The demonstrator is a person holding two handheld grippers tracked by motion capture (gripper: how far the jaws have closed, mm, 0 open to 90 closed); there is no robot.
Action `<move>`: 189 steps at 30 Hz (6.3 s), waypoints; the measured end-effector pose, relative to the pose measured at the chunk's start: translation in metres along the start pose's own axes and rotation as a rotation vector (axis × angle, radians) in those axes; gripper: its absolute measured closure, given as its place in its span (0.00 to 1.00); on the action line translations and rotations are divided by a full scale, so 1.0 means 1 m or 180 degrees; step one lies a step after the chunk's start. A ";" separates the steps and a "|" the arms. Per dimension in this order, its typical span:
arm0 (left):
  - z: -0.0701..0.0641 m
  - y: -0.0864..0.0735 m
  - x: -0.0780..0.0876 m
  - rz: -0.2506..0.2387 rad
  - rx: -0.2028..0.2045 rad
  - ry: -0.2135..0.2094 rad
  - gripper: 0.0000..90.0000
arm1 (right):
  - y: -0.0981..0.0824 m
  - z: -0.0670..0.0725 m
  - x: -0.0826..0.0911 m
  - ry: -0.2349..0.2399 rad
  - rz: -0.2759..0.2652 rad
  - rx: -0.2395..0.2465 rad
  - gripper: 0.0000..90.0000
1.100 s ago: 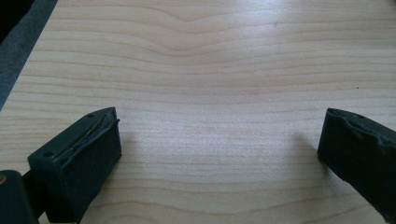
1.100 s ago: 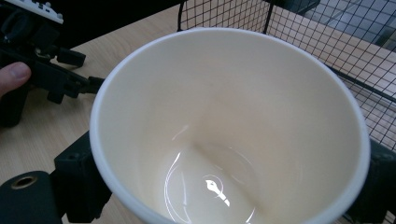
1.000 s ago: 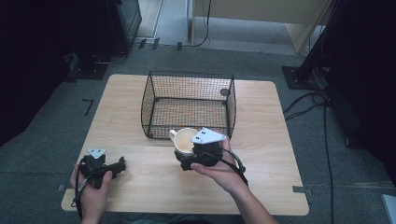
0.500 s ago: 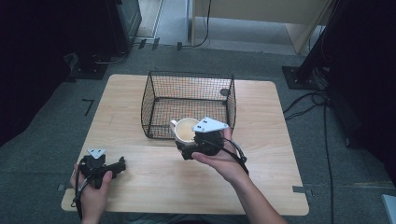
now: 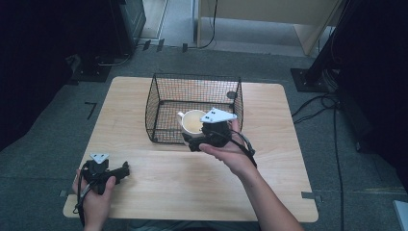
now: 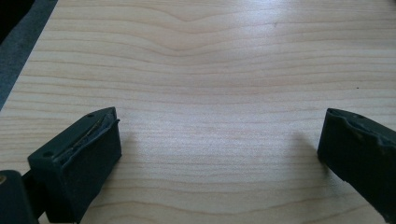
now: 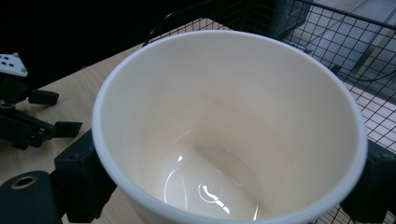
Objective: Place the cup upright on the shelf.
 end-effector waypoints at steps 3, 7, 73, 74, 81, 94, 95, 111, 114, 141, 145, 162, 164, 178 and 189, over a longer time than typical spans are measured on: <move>0.000 0.000 0.000 0.0003 0.0000 -0.0001 0.00 | 0.005 -0.009 -0.004 -0.0036 -0.0006 -0.0022 0.10; 0.000 0.000 0.000 0.0000 -0.0003 -0.0001 0.00 | 0.009 -0.019 -0.010 -0.0070 0.0011 -0.0004 0.10; -0.001 0.000 0.000 0.0005 -0.0028 -0.0023 0.00 | 0.009 -0.123 -0.126 -0.0004 0.0188 0.0017 0.10; -0.001 0.000 0.000 0.0005 -0.0028 -0.0024 0.00 | 0.007 -0.123 -0.128 -0.0032 0.0204 0.0066 0.10; -0.001 0.000 0.000 0.0005 -0.0027 -0.0024 0.00 | -0.007 -0.127 -0.139 -0.0013 0.0304 0.0061 0.10; -0.001 0.000 0.000 0.0003 -0.0025 -0.0023 0.00 | -0.031 -0.137 -0.150 -0.0016 0.0528 -0.0250 0.10; -0.001 0.000 0.000 0.0003 -0.0025 -0.0024 0.00 | -0.031 -0.137 -0.150 -0.0016 0.0528 -0.0250 0.10; -0.001 0.000 0.000 0.0003 -0.0025 -0.0028 0.00 | -0.029 -0.135 -0.147 -0.0035 0.0540 -0.0254 0.07; -0.001 0.000 0.000 0.0002 -0.0023 -0.0028 0.00 | -0.023 -0.136 -0.144 -0.0045 0.0475 -0.0269 0.06; -0.001 0.000 0.000 0.0005 -0.0025 -0.0026 0.00 | 0.032 -0.106 -0.089 -0.0029 0.0172 0.0034 0.07; -0.001 0.000 0.000 0.0002 -0.0025 -0.0025 0.00 | 0.030 -0.100 -0.078 -0.0045 0.0164 0.0031 0.07; -0.001 0.000 0.000 0.0001 -0.0024 -0.0025 0.00 | 0.014 -0.087 -0.030 -0.0335 -0.0096 -0.0128 0.08; -0.001 0.000 0.000 0.0001 -0.0024 -0.0025 0.00 | 0.011 -0.086 -0.024 -0.0358 -0.0124 -0.0126 0.08; -0.001 0.000 0.000 0.0002 -0.0029 -0.0022 0.00 | -0.019 -0.075 0.011 -0.0403 -0.0182 -0.0170 0.08; -0.001 0.000 0.000 -0.0005 -0.0020 -0.0024 0.00 | -0.040 -0.068 0.041 -0.0462 -0.0244 -0.0180 0.09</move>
Point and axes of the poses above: each handheld gripper's, and its own axes: x roughly backward along the jaws, y roughly out of its top, z roughly to its left, the point moved 10 cm from there along -x, roughly forward along the jaws, and after that the axes turned 4 degrees about y, right-handed, at the moved point
